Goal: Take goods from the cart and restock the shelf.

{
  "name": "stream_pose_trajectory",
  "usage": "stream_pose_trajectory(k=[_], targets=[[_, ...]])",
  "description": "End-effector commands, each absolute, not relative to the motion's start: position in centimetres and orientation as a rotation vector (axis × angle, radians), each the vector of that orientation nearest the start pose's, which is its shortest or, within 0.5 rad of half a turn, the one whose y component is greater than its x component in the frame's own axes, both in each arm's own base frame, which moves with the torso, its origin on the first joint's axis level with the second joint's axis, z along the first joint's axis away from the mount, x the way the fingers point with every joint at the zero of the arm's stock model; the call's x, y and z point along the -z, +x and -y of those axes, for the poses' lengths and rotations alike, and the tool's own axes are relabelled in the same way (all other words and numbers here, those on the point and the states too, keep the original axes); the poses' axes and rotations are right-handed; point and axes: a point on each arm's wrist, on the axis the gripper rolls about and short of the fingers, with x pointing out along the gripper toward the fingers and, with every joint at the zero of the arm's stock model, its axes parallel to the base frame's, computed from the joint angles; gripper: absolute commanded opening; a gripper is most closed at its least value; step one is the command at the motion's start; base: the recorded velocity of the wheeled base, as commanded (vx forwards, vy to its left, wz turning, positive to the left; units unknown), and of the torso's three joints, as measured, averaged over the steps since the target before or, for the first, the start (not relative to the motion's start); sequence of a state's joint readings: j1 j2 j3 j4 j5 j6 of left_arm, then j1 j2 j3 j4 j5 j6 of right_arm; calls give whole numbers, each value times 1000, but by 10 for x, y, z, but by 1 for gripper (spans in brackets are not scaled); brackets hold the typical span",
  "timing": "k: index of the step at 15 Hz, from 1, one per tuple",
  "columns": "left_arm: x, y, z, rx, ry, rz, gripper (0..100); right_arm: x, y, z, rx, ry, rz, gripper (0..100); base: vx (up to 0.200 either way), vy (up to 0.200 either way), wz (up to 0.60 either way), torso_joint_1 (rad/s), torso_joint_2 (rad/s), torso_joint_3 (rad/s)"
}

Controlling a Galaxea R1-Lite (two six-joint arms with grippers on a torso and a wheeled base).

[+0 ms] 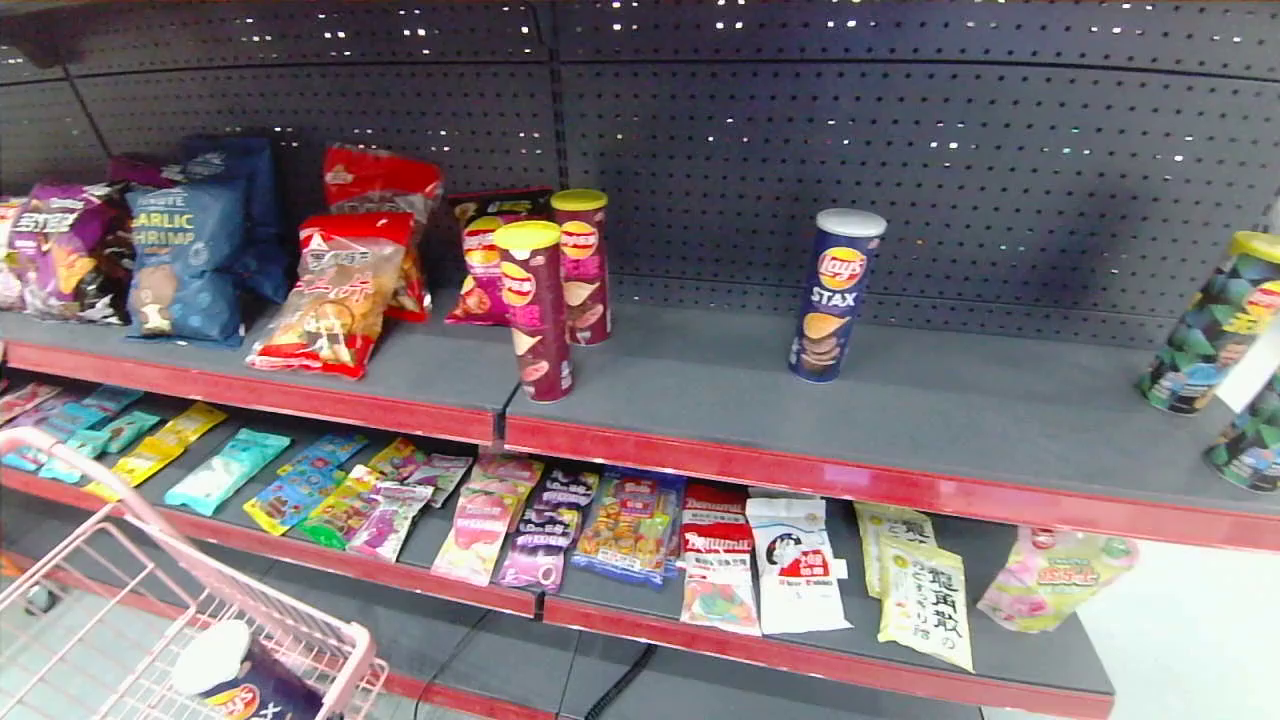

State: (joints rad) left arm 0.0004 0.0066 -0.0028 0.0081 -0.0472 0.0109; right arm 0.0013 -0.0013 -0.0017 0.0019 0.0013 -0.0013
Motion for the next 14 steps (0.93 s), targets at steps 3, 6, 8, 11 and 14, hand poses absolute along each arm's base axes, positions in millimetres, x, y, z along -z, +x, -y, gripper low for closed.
stream_pose_trajectory(k=[3, 6, 8, 11, 14], targets=[[-75, -22, 1, 46, 10, -14, 100, -76, -23, 0, -3, -2, 0, 100, 0, 0, 600, 2, 5, 2], [-76, -23, 1, 48, 12, -10, 100, -76, -23, 0, -3, -2, -2, 100, 0, 0, 600, 2, 5, 4], [-76, -23, 1, 46, 10, -10, 100, -76, -23, 0, -3, 0, 0, 100, 0, 0, 0, 0, 0, 0], [-76, -23, 1, 46, 10, -10, 100, -76, -23, 0, -3, 2, 0, 100, 0, 0, 0, 0, 0, 0], [-76, -22, 1, 46, 14, -12, 100, -76, -23, 0, -3, 2, 0, 100, 0, 0, 0, 0, 0, 0]])
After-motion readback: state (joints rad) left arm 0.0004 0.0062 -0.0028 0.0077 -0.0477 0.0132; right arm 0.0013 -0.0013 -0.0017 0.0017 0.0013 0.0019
